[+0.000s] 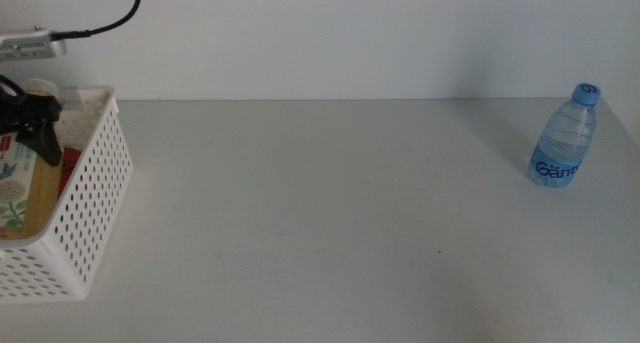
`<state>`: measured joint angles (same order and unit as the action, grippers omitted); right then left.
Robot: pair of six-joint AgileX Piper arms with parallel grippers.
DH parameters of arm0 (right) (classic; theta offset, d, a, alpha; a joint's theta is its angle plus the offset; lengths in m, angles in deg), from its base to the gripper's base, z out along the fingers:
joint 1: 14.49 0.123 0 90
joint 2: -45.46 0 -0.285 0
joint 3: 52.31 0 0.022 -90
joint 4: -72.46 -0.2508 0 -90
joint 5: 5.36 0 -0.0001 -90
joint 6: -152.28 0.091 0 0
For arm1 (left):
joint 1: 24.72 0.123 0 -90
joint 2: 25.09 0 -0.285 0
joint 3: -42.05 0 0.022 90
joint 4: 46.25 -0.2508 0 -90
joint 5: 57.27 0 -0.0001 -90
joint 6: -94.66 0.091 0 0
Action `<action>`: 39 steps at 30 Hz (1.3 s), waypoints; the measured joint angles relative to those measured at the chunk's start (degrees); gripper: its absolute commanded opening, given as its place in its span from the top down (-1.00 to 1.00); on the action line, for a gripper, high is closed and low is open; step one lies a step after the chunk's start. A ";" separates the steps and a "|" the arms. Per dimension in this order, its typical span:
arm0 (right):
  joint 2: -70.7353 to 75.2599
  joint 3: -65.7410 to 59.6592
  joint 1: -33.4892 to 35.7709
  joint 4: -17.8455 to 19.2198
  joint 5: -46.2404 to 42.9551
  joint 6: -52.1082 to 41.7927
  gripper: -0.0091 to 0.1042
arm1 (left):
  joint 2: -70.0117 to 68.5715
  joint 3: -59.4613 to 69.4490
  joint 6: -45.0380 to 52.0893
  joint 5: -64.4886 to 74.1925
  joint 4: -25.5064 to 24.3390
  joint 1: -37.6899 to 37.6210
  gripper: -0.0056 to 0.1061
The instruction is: Use arms to grab the bottles and put them into the dustbin to the left of the table.
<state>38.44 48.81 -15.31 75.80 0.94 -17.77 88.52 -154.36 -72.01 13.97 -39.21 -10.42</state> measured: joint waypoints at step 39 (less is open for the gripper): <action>0.00 0.00 0.00 0.00 0.00 0.00 -0.82 | -19.35 0.09 1.29 -3.44 7.47 -11.62 -0.77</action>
<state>38.44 48.81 -15.31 75.80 0.94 -17.77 69.18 -154.27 -70.72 10.53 -31.74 -22.04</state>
